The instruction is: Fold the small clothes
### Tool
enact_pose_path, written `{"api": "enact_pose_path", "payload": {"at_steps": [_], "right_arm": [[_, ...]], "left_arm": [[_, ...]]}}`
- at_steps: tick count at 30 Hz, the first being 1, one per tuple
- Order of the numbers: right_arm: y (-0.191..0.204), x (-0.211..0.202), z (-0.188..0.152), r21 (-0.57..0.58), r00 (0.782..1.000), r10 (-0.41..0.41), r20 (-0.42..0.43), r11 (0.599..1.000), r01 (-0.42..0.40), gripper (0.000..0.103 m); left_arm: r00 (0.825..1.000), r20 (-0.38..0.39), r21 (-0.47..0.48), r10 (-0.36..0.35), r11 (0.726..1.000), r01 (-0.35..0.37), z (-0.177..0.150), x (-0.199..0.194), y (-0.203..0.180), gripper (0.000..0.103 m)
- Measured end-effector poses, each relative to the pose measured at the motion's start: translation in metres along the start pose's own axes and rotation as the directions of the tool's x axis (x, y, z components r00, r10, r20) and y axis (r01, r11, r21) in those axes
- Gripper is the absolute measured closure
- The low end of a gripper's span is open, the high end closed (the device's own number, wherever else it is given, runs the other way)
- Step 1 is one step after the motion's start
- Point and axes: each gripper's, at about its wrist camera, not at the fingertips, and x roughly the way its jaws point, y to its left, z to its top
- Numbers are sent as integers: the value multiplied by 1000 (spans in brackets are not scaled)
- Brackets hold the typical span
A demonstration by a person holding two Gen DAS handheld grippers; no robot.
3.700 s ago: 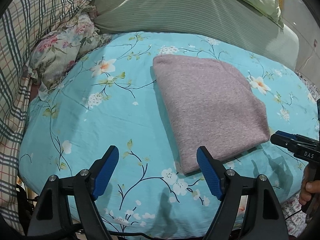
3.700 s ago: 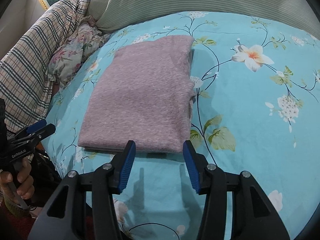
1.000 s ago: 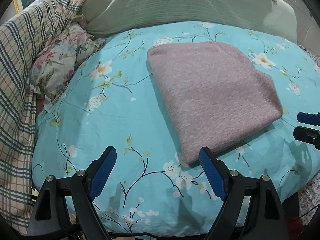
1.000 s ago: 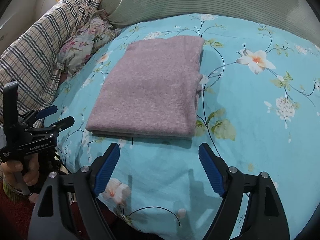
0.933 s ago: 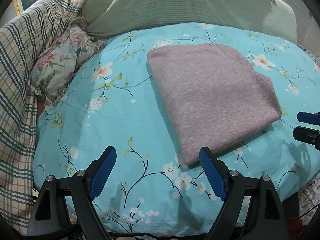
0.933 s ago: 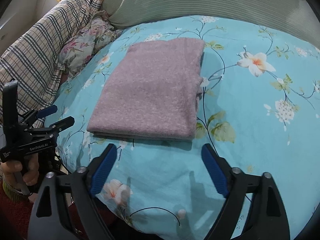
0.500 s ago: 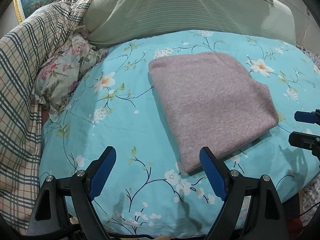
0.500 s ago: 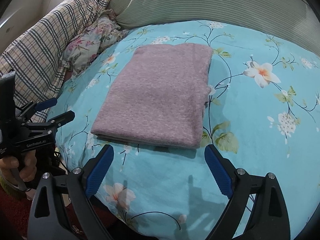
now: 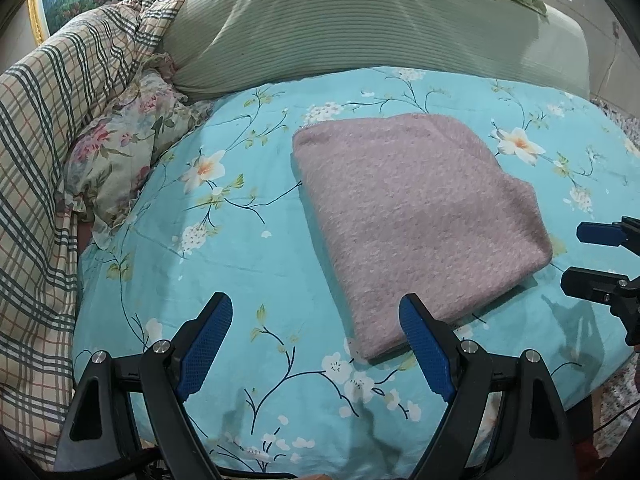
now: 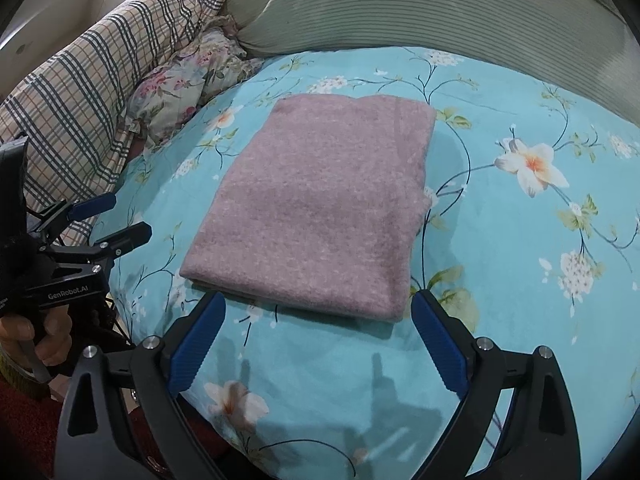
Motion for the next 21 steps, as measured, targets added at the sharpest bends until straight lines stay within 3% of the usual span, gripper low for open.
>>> {"api": "enact_pose_path", "payload": {"at_steps": [21], "right_arm": [[-5, 15, 6, 6, 1000, -2, -30, 1000, 2, 5]], "left_arm": [[999, -44, -7, -24, 1000, 24, 4, 21, 1, 17]]}}
